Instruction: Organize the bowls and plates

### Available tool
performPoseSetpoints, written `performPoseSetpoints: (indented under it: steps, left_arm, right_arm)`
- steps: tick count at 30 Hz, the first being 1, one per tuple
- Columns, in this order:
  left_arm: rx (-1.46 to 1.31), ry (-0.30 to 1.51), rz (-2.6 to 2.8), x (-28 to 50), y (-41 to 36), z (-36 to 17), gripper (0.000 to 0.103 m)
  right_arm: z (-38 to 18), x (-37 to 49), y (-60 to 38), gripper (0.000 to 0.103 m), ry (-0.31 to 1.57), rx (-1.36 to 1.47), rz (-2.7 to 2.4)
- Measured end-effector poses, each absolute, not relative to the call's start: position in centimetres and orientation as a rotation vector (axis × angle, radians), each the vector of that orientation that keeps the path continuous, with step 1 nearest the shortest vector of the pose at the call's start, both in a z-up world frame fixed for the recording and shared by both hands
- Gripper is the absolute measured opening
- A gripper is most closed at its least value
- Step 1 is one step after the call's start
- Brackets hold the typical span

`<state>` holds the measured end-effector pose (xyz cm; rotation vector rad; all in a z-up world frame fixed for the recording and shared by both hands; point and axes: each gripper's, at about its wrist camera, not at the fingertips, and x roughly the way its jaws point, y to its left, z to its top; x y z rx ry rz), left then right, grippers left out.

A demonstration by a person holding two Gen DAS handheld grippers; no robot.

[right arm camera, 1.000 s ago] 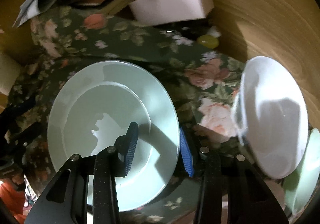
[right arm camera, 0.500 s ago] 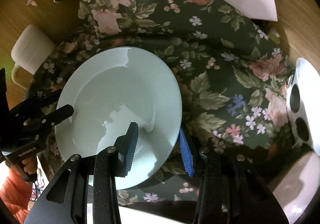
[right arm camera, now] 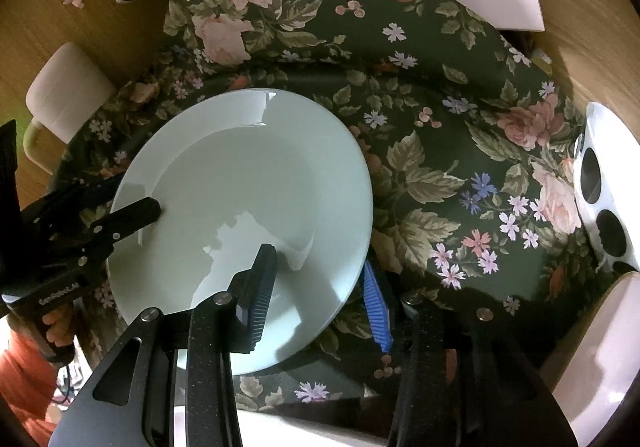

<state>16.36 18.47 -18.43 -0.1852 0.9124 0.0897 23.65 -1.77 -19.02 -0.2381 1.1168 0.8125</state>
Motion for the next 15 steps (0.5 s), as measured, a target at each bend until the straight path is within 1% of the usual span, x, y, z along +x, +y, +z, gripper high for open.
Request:
performPoseSetpoints:
  steps: [2,3,7,10,15]
  left_arm:
    - [-0.177,0.91,0.077,16.4,18.1,-18.5,0.048]
    - [-0.172,0.909,0.071,16.5,17.8,-18.5,0.045]
    - [-0.161,0.918,0.083,16.6,17.4,-18.3,0.045]
    - [-0.167,0.92,0.092,16.7,17.5,-18.1,0.044]
    - [-0.171,0.89,0.095,16.4,17.5,-17.3,0.044]
  right_arm:
    - [-19.3,24.1,-1.3,0.037,1.1,-0.24,0.808]
    - [-19.5,24.0,-1.3,0.035,1.093,-0.237,0.805]
    - [-19.2,23.7,-1.9,0.026,1.094,-0.202,0.796]
    - [-19.1,23.8,-2.2,0.026,1.115,-0.155,0.807]
    - [-18.6,23.0,-2.3,0.026,1.091,-0.139,0.808]
